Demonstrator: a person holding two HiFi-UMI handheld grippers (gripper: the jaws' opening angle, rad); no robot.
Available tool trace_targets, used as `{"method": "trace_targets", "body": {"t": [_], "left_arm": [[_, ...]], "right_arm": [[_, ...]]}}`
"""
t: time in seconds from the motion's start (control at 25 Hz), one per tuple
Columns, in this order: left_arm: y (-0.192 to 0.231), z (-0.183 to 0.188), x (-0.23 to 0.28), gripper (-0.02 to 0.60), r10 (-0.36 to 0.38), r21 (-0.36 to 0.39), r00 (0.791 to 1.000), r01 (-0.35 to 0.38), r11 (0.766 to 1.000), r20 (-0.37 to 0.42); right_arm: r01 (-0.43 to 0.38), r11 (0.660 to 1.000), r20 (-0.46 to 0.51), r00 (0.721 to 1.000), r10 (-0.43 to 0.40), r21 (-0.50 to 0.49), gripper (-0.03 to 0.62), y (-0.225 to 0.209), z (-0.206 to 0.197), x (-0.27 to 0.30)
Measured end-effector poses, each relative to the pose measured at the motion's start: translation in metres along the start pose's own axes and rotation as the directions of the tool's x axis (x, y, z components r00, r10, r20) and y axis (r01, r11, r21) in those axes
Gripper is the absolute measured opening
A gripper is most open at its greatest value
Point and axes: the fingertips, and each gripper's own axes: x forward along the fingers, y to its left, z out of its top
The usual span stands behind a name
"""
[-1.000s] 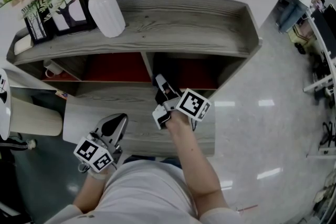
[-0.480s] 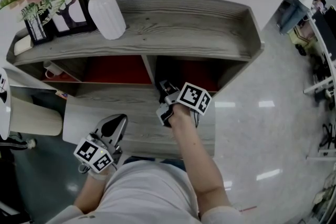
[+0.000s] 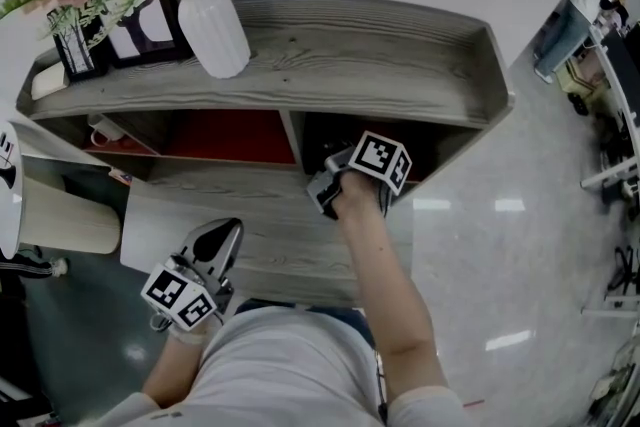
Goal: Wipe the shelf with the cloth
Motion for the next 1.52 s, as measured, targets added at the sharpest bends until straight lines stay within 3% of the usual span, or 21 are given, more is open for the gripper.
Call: {"method": "trace_targets", "body": {"t": [0.16, 0.24, 0.4, 0.6, 0.8, 1.08, 1.24, 1.52], "left_arm": [[0.002, 0.001, -0.001, 0.015, 0.006, 0.0, 1.0, -0.006, 1.0, 0.003], [0.002, 0.002, -0.001, 0.015, 0.006, 0.001, 1.0, -0.006, 1.0, 0.005], [-0.001, 0.003, 0.002, 0.015, -0.005, 0.004, 1.0, 0.005, 1.0, 0.005], [-0.003, 0.004, 0.002, 0.015, -0.019, 0.007, 1.0, 0.019, 1.0, 0.007], [-0.006, 0.005, 0.002, 0.015, -0.037, 0.01, 0.999, 0.037, 0.999, 0.01], [-0.015, 0.006, 0.008, 0.015, -0.078, 0.016, 0.997, 0.078, 0.997, 0.009], [-0.021, 0.006, 0.012, 0.015, -0.106, 0.015, 0.994, 0.106, 0.994, 0.007], [-0.032, 0.008, 0.028, 0.015, -0.181, 0.018, 0.984, 0.181, 0.983, 0.002]], "right_arm": [[-0.111, 0.991, 0.023, 0.993, 0.113, -0.068, 0.101, 0.031, 0.012, 0.001], [-0.154, 0.977, 0.029, 0.987, 0.16, -0.15, 0.101, 0.051, 0.019, 0.0], [-0.184, 0.941, 0.04, 0.978, 0.203, -0.285, 0.101, 0.088, 0.028, -0.008], [-0.312, 0.91, 0.053, 0.94, 0.338, -0.274, 0.101, 0.139, 0.021, -0.02], [-0.371, 0.879, 0.051, 0.914, 0.404, -0.3, 0.101, 0.172, 0.012, -0.04], [-0.427, 0.858, 0.03, 0.891, 0.453, -0.286, 0.101, 0.183, -0.003, -0.058], [-0.409, 0.857, 0.037, 0.897, 0.441, -0.312, 0.101, 0.179, -0.01, -0.067], [-0.186, 0.838, 0.096, 0.958, 0.271, -0.513, 0.101, 0.137, -0.019, -0.107]]}}
